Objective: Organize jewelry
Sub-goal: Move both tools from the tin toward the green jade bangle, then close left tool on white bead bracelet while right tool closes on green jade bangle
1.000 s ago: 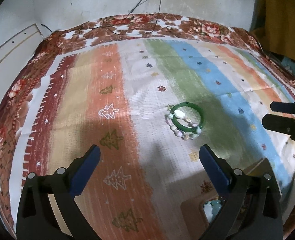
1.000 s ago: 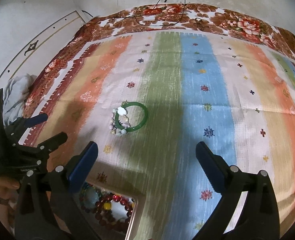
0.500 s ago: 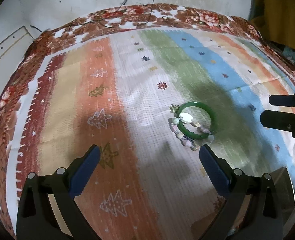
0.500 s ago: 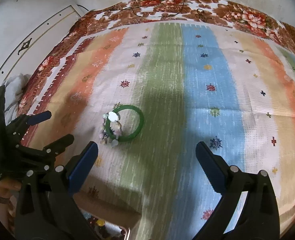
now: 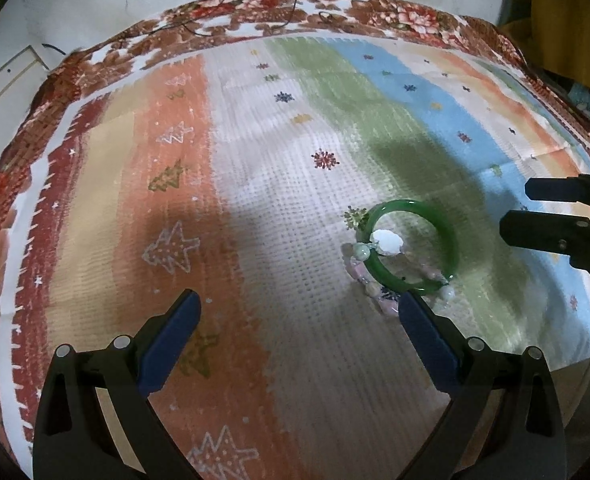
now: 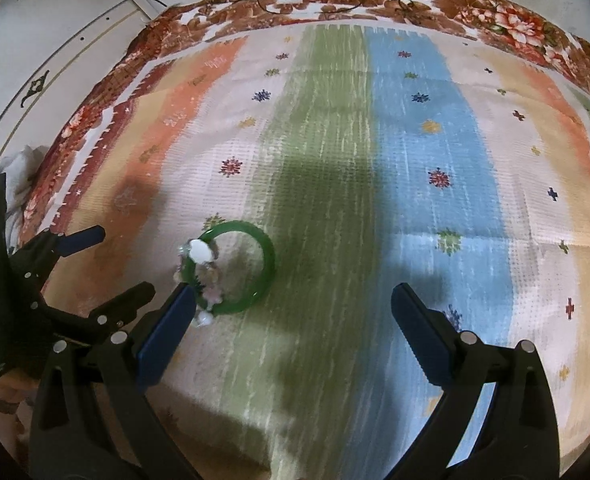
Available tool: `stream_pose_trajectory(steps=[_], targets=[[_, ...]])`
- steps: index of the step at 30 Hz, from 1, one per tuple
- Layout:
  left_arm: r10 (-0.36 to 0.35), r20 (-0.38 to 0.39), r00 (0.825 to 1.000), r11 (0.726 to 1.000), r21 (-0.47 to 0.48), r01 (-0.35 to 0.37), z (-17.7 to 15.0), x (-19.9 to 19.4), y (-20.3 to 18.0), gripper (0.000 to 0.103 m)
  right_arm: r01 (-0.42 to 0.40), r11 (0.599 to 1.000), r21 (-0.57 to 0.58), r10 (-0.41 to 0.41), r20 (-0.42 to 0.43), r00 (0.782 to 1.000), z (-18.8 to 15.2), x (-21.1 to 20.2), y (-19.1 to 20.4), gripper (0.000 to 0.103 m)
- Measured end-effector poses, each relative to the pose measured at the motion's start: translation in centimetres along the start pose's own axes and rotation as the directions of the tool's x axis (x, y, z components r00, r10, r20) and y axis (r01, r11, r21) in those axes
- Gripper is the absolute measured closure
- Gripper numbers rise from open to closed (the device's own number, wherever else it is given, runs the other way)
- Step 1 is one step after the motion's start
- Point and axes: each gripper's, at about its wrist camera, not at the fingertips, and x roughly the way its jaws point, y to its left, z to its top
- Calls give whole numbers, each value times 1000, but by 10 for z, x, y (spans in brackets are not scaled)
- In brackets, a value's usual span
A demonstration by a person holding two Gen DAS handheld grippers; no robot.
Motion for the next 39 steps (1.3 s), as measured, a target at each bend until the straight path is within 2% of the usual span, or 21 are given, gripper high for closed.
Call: stream_pose_trajectory(steps=[11, 18, 21, 23, 27, 29, 32, 34, 38, 39], targets=[[-23, -24, 999, 1000, 12, 23, 5, 21, -1, 6, -22, 1000, -8, 21, -52, 998, 8, 25, 0, 6], [25, -45, 999, 1000, 19, -24, 5, 32, 3, 6, -5, 1000, -26, 3, -75, 997, 10, 41, 2, 6], [14, -53, 998, 1000, 27, -12, 4, 32, 6, 6, 26, 999, -35, -29, -88, 996, 10, 49, 1, 7], [9, -55, 998, 999, 31, -7, 3, 31, 8, 6, 12, 1000, -13, -13, -101, 995, 9, 52, -2, 9], [-1, -50, 999, 999, 42, 3, 2, 31, 10, 6, 48, 998, -35, -52, -102, 993, 8, 51, -3, 24], [-2, -44, 999, 999, 47, 4, 1, 31, 9, 7, 30, 999, -35, -33, -100, 994, 7, 49, -3, 31], [-14, -37, 999, 997, 74, 17, 0, 28, 7, 19, 9, 999, -42, -13, -101, 995, 8, 49, 0, 45], [-9, -40, 999, 996, 84, 13, 0, 27, 7, 27, 25, 998, -54, -31, -103, 994, 8, 49, 0, 55], [12, -50, 999, 998, 66, -9, 2, 25, 13, 52, 46, 997, -60, -52, -103, 993, 7, 49, -3, 69], [15, -51, 999, 998, 63, -12, 2, 25, 15, 60, 45, 997, -59, -51, -105, 993, 7, 49, -4, 78]])
